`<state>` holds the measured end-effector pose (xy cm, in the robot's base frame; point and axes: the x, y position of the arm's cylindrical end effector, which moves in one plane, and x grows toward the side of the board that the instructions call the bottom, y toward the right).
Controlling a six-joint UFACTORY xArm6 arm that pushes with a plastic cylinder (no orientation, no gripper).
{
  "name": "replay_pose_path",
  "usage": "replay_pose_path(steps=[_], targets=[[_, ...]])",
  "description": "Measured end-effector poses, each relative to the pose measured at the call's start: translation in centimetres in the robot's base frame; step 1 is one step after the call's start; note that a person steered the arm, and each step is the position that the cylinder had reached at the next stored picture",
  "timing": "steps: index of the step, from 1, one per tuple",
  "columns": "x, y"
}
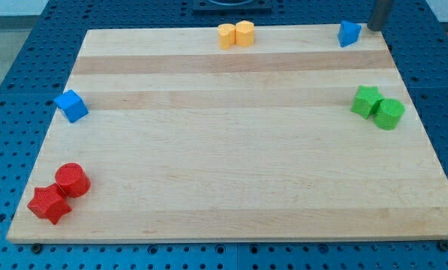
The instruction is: Move the blue triangle left to the green star
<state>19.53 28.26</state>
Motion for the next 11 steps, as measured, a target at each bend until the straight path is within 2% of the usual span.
replay_pose_path(steps=[2, 4, 8, 9, 11], targets=[[0.6, -4.3], [3.3, -6.8], [9.5, -7.5], [9.9, -9.3], [13.7, -12.3]])
